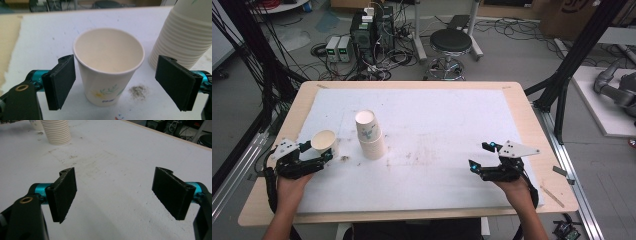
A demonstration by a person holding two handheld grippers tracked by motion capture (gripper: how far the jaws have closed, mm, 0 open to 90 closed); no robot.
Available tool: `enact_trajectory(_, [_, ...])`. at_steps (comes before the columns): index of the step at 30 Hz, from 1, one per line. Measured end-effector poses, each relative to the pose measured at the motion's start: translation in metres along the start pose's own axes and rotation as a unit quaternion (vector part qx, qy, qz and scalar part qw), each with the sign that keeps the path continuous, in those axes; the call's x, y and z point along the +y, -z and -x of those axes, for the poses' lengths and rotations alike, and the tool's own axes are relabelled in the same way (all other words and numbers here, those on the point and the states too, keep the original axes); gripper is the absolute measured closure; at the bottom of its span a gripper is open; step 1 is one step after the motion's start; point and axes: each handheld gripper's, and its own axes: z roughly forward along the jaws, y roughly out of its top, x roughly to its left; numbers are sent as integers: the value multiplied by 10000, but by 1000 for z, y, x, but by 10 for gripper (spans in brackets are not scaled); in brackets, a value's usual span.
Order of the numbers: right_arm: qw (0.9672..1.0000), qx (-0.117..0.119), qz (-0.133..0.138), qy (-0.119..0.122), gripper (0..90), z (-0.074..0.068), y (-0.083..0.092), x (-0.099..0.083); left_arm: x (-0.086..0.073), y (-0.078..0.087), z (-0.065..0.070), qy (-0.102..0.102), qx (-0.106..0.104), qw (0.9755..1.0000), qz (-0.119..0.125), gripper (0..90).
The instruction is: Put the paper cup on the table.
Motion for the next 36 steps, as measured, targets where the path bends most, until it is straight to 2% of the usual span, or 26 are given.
enact_trajectory(2, [10000, -1, -28, 5, 202, 0, 0, -1, 5, 6, 3, -62, -53, 9995, 317, 168])
enact_trajectory(4, [10000, -14, -29, 22, 202, 1, -1, -1, 9, 11, 8, -123, -98, 9979, 631, 168])
enact_trajectory(8, [10000, -40, -55, 3, 202, 0, -1, -2, 20, 13, 22, -301, -423, 9933, 1031, 167])
enact_trajectory(11, [10000, -68, -56, -25, 202, 1, -1, -2, 26, 9, 34, -342, -783, 9893, 1180, 165])
enact_trajectory(17, [9998, -166, -68, -64, 202, 4, 1, -5, 33, -5, 57, -316, -1382, 9820, 1246, 165])
enact_trajectory(19, [9997, -205, -69, -86, 202, 5, 3, -6, 34, -10, 65, -359, -1583, 9789, 1245, 165])
enact_trajectory(23, [9995, -283, -42, -96, 202, 7, 6, -8, 33, -21, 79, -407, -1855, 9750, 1154, 165])
enact_trajectory(27, [9994, -333, -40, -72, 203, 6, 8, -8, 30, -27, 89, -462, -1994, 9729, 1078, 165])
enact_trajectory(31, [9992, -385, -2, -85, 202, 5, 10, -8, 28, -27, 92, -495, -2037, 9723, 1035, 165])
enact_trajectory(36, [9990, -445, 21, -100, 202, 5, 12, -9, 24, -24, 90, -514, -2015, 9728, 1025, 165])
